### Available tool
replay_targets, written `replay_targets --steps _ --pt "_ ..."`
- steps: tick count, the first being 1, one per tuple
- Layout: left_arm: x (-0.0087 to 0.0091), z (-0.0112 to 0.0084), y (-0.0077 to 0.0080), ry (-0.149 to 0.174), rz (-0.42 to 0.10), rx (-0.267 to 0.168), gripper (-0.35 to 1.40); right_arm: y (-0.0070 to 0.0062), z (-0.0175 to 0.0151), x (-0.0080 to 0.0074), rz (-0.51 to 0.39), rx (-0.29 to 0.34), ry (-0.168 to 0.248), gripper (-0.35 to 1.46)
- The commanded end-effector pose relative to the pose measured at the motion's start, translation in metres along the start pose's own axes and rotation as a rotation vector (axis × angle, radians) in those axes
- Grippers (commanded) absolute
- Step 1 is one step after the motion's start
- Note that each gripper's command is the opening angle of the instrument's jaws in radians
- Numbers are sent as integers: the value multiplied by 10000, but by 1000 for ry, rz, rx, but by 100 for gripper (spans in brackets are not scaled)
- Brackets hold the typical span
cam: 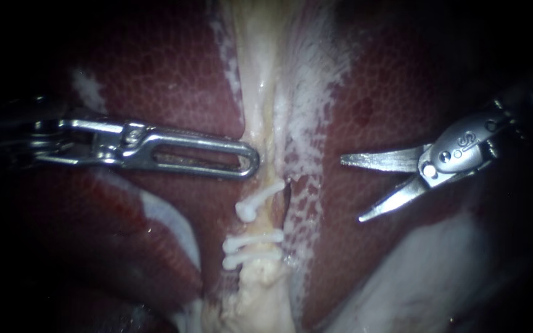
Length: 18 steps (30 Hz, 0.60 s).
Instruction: Go to the cutting position left tube
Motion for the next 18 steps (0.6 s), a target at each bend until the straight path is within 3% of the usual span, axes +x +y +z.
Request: replay_targets --steps 1,7,10,18 --pt "0 0 0 0 0 0 -35 0 0 0 0 0 0 143" --pt "0 -2 -1 0 0 1 -35 -1 1 -4 -2 13 1 143" --pt "-2 -4 -5 1 -2 2 -35 -4 4 -9 -14 27 -18 141" --pt "-9 -17 -21 4 -7 7 -35 -24 31 -33 22 104 -33 141"
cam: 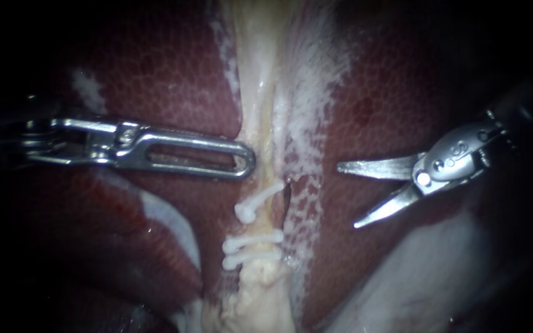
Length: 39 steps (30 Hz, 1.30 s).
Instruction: Go to the cutting position left tube
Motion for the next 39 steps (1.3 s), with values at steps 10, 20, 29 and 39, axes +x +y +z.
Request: replay_targets --steps 10,20,29,39 --pt "-16 -25 -23 6 -12 12 -35 -15 33 -9 33 62 4 141" --pt "-29 -47 -37 -13 -21 14 -35 -21 54 -12 63 99 21 141" --pt "-29 -48 -37 -13 -21 14 -35 -34 81 -8 90 146 42 141" --pt "-29 -48 -37 -13 -21 14 -35 -35 94 1 95 166 51 141"
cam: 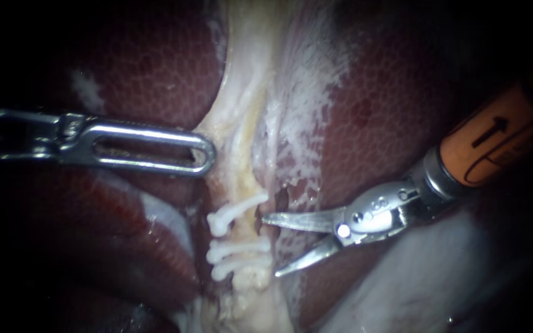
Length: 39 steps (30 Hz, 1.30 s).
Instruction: Go to the cutting position left tube
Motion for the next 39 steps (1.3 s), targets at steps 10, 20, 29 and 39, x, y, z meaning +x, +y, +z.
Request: replay_targets --steps 10,20,29,39 --pt "0 0 -2 0 0 -1 -35 8 15 3 7 11 1 141" --pt "0 0 -3 -1 0 -1 -35 10 28 8 8 38 10 140" --pt "1 -1 -4 0 0 -1 -35 15 29 4 13 39 11 140" --pt "1 -1 -5 0 0 -1 -35 18 18 -8 22 45 9 140"
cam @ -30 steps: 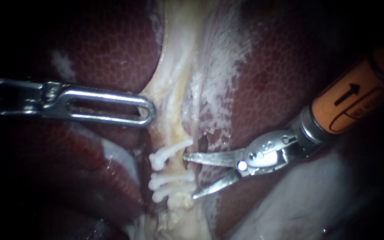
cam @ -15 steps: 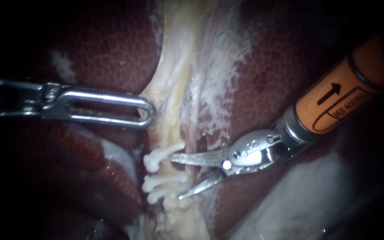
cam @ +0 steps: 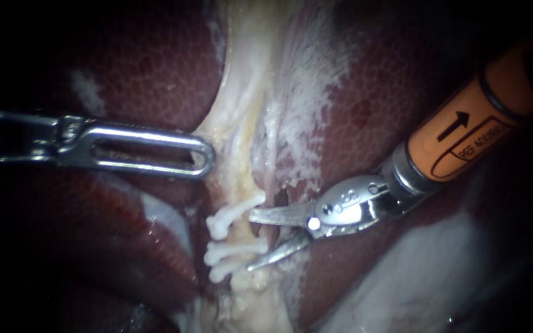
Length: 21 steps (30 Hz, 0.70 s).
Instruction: Go to the cutting position left tube
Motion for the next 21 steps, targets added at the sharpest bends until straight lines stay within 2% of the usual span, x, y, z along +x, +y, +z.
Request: replay_targets --steps 1,11,21 --pt "0 0 0 0 0 0 -35 0 0 1 0 1 -4 140" --pt "0 1 0 0 0 0 -35 -4 14 13 12 4 -1 140" --pt "0 1 0 0 0 0 -35 -2 25 22 14 18 4 140"
